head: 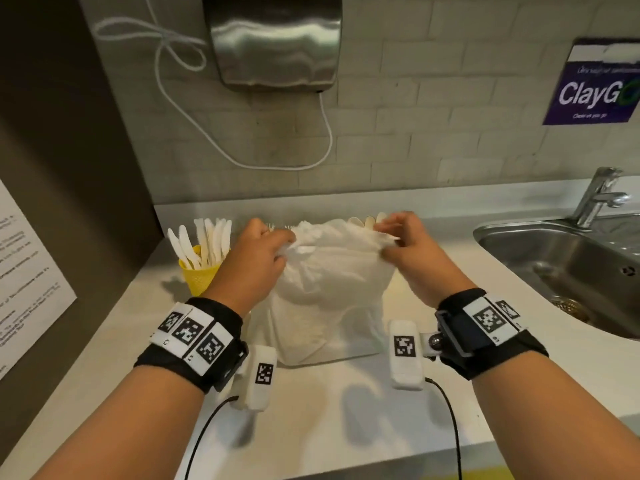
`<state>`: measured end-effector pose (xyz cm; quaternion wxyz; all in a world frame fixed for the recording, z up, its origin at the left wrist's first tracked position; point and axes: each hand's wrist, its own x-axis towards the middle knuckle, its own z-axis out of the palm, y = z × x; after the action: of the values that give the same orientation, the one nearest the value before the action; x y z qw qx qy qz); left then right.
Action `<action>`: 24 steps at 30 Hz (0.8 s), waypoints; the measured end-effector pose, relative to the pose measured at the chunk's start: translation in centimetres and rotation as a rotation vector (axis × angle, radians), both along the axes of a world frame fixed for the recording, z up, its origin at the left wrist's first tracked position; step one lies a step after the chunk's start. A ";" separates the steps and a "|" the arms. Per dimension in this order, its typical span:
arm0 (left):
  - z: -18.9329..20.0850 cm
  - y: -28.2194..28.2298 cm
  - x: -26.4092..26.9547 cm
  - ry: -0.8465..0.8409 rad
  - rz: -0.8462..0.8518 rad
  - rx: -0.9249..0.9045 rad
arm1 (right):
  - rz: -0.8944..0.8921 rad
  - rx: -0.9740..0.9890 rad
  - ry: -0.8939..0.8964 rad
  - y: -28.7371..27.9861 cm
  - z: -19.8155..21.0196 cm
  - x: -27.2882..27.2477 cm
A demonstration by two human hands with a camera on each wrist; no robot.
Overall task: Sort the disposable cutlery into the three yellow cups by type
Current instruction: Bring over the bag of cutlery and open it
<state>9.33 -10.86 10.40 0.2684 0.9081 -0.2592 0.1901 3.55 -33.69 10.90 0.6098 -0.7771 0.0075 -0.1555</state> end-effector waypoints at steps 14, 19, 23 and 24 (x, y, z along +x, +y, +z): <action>5.3 2.4 -0.3 0.396 0.107 -1.346 | -0.313 0.104 -0.151 -3.0 1.9 -0.1; 7.5 4.7 -0.2 0.523 -0.202 -1.745 | -0.083 0.487 -0.194 -3.1 3.1 -0.9; 7.4 5.7 -0.2 0.430 -0.168 -1.632 | -0.042 0.066 -0.035 -2.9 3.5 -1.2; 7.3 5.7 -0.2 0.414 -0.117 -1.568 | -0.097 -0.114 -0.004 -2.9 3.3 -1.2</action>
<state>9.08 -5.18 17.71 0.8786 0.4575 -0.0429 0.1302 2.35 -36.63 14.24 0.5564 -0.8089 0.0349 -0.1866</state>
